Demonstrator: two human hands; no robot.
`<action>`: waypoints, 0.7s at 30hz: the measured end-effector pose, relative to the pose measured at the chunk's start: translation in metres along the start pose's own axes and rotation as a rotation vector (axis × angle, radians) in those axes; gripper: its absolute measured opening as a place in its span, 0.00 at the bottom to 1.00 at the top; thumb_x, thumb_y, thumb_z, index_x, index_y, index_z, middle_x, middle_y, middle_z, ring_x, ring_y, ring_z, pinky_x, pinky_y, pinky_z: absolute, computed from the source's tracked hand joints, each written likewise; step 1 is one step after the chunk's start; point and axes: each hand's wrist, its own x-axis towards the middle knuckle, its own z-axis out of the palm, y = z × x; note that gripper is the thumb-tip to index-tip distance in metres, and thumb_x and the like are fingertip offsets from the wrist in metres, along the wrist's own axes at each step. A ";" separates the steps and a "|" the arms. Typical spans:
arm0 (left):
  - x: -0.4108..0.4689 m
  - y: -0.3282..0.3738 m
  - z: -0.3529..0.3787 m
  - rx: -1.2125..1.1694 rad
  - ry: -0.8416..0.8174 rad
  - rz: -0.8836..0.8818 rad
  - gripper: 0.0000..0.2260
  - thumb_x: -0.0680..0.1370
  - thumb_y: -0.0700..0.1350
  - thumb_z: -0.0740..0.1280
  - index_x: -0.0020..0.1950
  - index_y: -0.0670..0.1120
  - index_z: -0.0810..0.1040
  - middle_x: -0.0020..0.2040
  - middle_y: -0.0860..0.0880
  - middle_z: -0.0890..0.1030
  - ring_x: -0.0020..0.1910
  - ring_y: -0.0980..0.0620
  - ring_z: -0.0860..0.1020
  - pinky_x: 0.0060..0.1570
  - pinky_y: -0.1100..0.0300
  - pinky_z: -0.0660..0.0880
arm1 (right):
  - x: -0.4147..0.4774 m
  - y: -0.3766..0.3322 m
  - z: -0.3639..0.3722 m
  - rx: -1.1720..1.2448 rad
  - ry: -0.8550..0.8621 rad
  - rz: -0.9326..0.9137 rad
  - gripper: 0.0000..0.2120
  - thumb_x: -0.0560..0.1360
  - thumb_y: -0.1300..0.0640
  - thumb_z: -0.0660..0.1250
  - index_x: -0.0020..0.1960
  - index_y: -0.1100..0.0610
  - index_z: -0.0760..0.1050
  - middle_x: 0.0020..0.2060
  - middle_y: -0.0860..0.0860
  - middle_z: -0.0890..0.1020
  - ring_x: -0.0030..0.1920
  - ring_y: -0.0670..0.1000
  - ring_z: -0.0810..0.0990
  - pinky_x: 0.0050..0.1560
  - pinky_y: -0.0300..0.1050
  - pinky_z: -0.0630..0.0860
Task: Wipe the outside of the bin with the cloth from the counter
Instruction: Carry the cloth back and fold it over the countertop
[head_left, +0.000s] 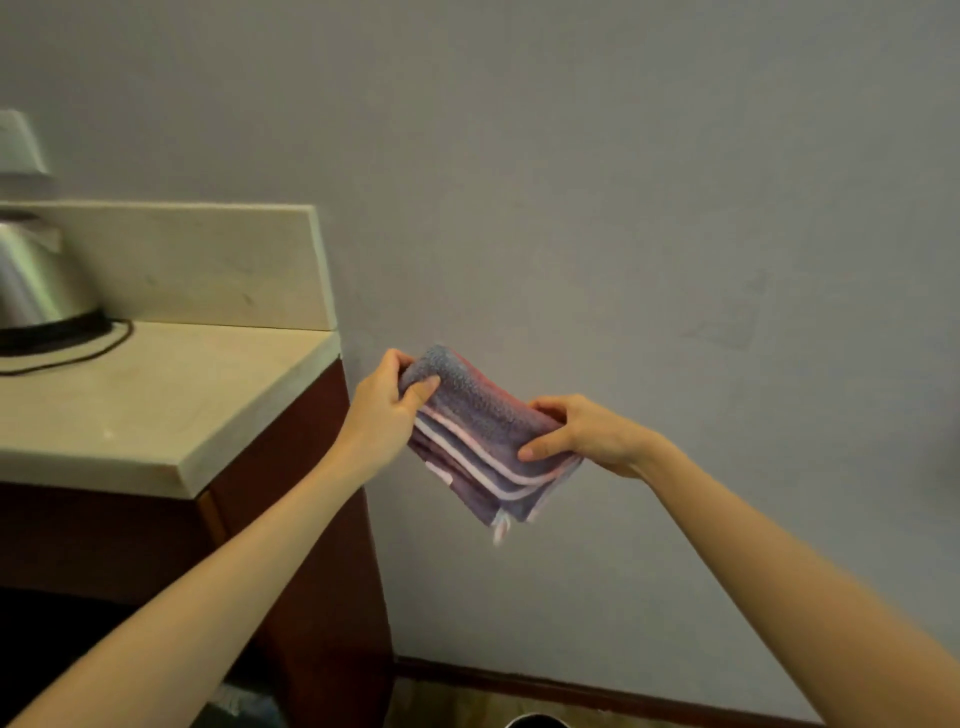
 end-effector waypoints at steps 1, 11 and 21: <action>0.003 -0.002 -0.008 0.002 0.003 0.002 0.07 0.77 0.45 0.65 0.47 0.42 0.71 0.40 0.46 0.78 0.39 0.50 0.75 0.36 0.64 0.66 | 0.004 -0.007 0.003 0.008 -0.012 -0.005 0.18 0.66 0.65 0.75 0.55 0.61 0.78 0.48 0.54 0.83 0.46 0.48 0.80 0.51 0.42 0.76; 0.028 -0.053 -0.084 0.010 0.110 -0.016 0.06 0.77 0.45 0.65 0.47 0.42 0.72 0.41 0.46 0.79 0.41 0.48 0.76 0.38 0.57 0.65 | 0.063 -0.053 0.056 0.034 -0.003 -0.046 0.13 0.65 0.66 0.73 0.48 0.57 0.77 0.42 0.52 0.81 0.43 0.48 0.78 0.42 0.36 0.74; 0.061 -0.113 -0.141 0.212 0.197 0.042 0.08 0.80 0.48 0.59 0.49 0.43 0.67 0.42 0.45 0.75 0.39 0.47 0.72 0.36 0.55 0.64 | 0.148 -0.074 0.113 0.486 0.282 -0.024 0.16 0.67 0.67 0.70 0.51 0.54 0.74 0.41 0.51 0.79 0.40 0.50 0.79 0.38 0.47 0.76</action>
